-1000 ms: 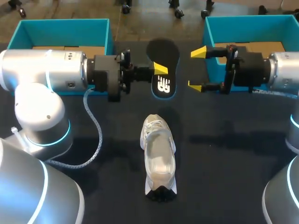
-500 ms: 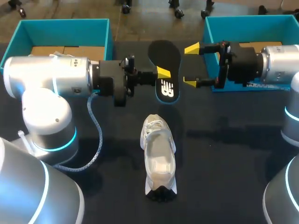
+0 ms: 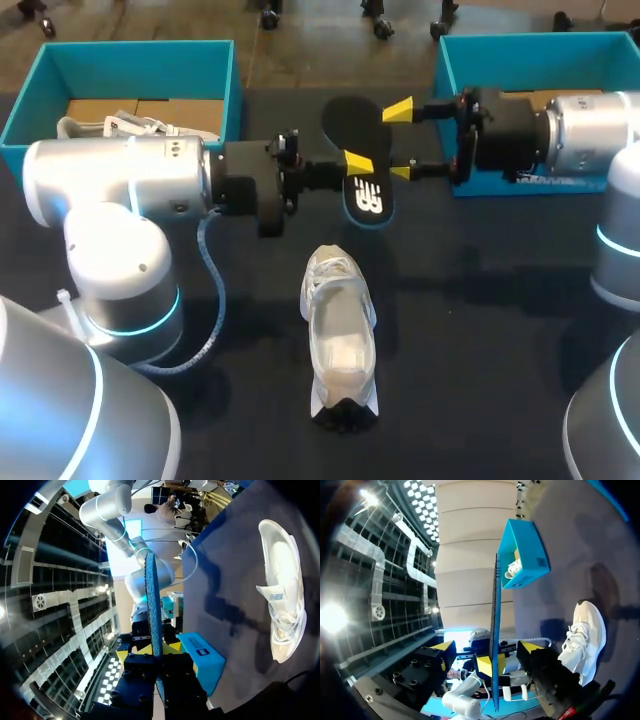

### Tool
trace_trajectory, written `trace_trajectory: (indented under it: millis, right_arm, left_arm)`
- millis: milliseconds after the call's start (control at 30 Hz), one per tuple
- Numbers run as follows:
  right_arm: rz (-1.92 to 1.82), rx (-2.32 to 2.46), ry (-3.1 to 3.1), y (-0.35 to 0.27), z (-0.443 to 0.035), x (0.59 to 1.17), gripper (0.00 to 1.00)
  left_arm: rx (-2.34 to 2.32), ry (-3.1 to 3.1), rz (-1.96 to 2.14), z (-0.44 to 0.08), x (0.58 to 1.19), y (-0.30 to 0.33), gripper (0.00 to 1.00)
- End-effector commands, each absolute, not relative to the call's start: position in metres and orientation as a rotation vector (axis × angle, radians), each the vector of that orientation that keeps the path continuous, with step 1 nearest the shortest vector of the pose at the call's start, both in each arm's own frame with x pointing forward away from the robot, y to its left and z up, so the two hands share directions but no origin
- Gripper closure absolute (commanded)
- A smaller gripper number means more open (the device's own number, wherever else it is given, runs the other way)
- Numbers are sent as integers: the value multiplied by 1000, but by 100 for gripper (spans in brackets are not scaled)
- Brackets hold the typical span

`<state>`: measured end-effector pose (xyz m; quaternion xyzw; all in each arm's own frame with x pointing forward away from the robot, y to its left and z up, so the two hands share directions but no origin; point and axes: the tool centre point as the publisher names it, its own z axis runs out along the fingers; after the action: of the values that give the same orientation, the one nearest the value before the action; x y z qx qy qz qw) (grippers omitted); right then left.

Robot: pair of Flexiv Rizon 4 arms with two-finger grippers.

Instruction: Take the shoe out of the shoebox, open the shoe tongue, remove and reinsert the insole, then place the shoe into the shoebox

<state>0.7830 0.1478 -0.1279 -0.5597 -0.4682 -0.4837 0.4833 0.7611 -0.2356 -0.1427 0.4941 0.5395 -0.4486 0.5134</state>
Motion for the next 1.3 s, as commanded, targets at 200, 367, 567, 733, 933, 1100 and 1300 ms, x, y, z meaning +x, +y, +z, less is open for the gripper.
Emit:
trace_trajectory:
  millis: [200,367,567,733,933,1100,1300]
  right_arm:
    - [-1186,-1381,-1103,156,-136,785,53]
    - [-1166,-1391,-1101,161,-137,788,61]
    - [-1148,-1402,-1112,164,-138,790,66]
    - [-1142,-1399,-1113,166,-140,793,74]
    - [-1142,-1395,-1108,165,-142,794,79]
    - [-1143,-1395,-1104,164,-144,795,84]
    - [-1145,-1395,-1101,165,-145,795,83]
  left_arm:
    - [1199,1296,-1063,-147,767,-242,100]
    - [1207,1295,-1060,-150,768,-243,100]
    - [1215,1296,-1063,-150,769,-243,100]
    - [1217,1297,-1069,-151,770,-244,100]
    - [1226,1298,-1074,-151,770,-243,100]
    - [1229,1295,-1071,-151,770,-243,100]
    - [1224,1297,-1071,-152,770,-243,100]
